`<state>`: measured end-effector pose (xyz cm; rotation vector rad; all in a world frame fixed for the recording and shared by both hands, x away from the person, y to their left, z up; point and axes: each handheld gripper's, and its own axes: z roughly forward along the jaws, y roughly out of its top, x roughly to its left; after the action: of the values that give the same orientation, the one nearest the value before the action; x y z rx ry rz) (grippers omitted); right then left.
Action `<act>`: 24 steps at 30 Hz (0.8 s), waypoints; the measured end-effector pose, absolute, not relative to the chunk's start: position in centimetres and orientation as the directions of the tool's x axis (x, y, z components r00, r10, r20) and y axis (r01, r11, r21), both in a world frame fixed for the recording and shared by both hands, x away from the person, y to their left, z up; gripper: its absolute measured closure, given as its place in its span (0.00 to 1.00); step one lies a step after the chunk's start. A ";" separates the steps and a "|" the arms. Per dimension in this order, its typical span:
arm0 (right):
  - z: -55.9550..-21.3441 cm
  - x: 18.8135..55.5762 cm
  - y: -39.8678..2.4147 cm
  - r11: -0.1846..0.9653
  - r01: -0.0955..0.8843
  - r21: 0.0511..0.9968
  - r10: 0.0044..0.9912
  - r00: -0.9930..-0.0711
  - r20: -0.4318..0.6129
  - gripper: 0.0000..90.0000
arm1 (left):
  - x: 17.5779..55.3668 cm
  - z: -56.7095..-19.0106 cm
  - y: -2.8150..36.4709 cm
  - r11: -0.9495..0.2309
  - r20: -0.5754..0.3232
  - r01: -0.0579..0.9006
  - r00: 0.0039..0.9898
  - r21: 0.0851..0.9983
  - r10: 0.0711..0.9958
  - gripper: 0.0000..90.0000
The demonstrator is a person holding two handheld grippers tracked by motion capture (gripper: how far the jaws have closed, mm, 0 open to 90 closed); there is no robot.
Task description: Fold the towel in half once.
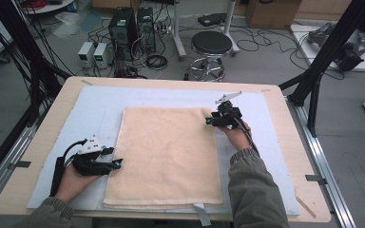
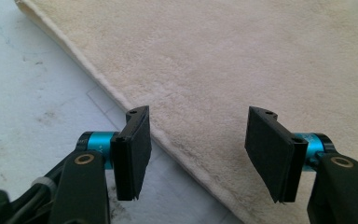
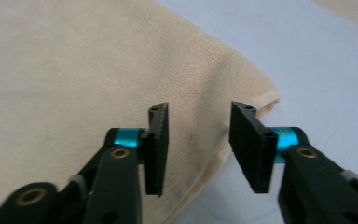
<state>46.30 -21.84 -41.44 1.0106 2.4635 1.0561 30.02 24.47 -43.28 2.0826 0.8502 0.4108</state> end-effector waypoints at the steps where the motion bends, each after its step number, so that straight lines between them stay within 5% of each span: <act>1: -41.0 45.9 -22.0 0.467 0.502 0.728 0.699 -0.714 0.044 0.55 | 30.1 -43.1 24.5 -0.426 -0.007 0.423 0.716 0.799 0.698 0.46; 7: -40.0 44.1 -22.2 0.420 0.503 0.755 0.690 -0.718 0.095 0.35 | 30.9 -41.3 23.8 -0.405 0.006 0.394 0.710 0.825 0.704 0.44; 14: -39.4 42.5 -22.1 0.362 0.476 0.802 0.677 -0.725 0.125 0.23 | 32.9 -40.3 22.8 -0.385 0.003 0.396 0.694 0.834 0.720 0.42; 24: -40.5 41.6 -20.6 0.395 0.454 0.799 0.667 -0.739 0.091 0.19 | 35.4 -39.9 22.5 -0.330 -0.034 0.426 0.652 0.842 0.757 0.40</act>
<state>41.60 -20.63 -40.48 0.9903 2.4093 1.2630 35.41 22.49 -39.86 1.9688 0.9246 0.4636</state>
